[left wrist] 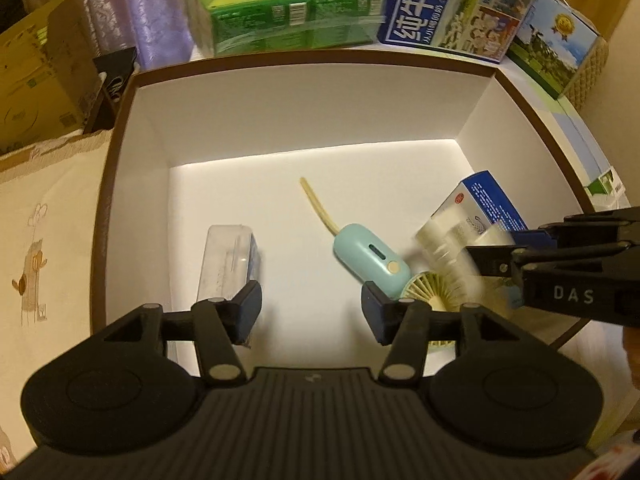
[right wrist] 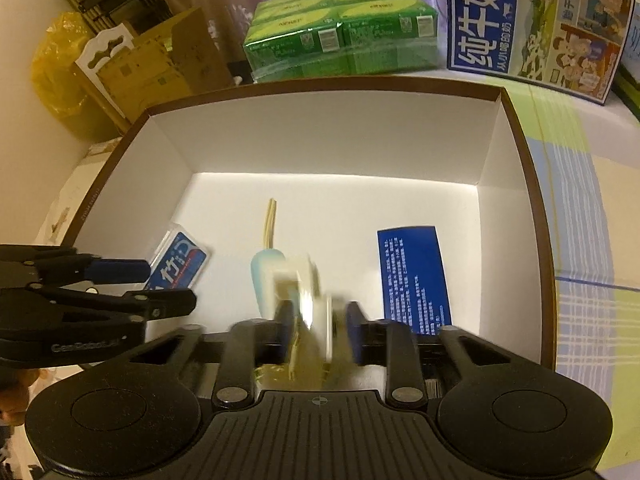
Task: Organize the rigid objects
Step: 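Lower the fan and clip into the box and open both tools, then withdraw both tools from the box back over the scattered items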
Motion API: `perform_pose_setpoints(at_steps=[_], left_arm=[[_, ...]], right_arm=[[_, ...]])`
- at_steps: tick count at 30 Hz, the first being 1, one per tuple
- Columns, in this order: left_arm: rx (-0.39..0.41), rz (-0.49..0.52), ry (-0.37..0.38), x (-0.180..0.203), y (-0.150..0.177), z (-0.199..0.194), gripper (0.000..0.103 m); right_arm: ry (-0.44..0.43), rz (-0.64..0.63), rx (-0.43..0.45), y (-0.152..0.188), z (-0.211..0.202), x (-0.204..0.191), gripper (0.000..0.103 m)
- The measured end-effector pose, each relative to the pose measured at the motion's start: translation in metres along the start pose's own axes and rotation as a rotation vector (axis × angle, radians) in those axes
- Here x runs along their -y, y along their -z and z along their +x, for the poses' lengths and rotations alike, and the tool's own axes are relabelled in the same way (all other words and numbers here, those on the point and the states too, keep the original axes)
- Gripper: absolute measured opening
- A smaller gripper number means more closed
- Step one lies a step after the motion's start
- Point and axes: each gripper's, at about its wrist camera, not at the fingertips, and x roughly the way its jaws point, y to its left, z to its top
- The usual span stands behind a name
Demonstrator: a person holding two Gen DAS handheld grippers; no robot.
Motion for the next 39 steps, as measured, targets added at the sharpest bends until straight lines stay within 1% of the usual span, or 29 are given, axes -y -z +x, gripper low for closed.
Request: perform_pose_setpoints(at_steps=[1, 2, 3, 6, 16, 26, 31, 39], left_arm=[[0.003, -0.004, 0.001, 0.0, 0.001, -0.002, 0.05], [0.004, -0.005, 0.001, 0.0, 0.001, -0.003, 0.05], [0.006, -0.006, 0.0, 0.0, 0.002, -0.004, 0.05], [0.009, -0.009, 0.008, 0.002, 0.003, -0.007, 0.051], [0.02, -0.022, 0.015, 0.009, 0.004, -0.015, 0.051], [0.044, -0.019, 0.007, 0.015, 0.002, -0.027, 0.051], [0.07, -0.025, -0.006, 0.02, 0.004, -0.039, 0.051], [0.154, -0.037, -0.003, 0.042, 0.011, -0.072, 0.051]], right_arm=[[0.001, -0.008, 0.008, 0.0, -0.001, -0.001, 0.051], [0.01, -0.015, 0.019, 0.001, -0.002, -0.002, 0.065], [0.02, -0.025, 0.031, 0.001, -0.003, -0.003, 0.067], [0.017, -0.047, 0.035, 0.002, -0.006, -0.005, 0.067], [0.02, -0.02, 0.03, 0.006, -0.012, 0.002, 0.068], [0.008, -0.013, 0.052, 0.008, -0.026, 0.004, 0.068], [-0.013, -0.011, 0.074, 0.012, -0.041, 0.004, 0.068], [-0.066, -0.014, 0.147, 0.03, -0.087, 0.015, 0.068]])
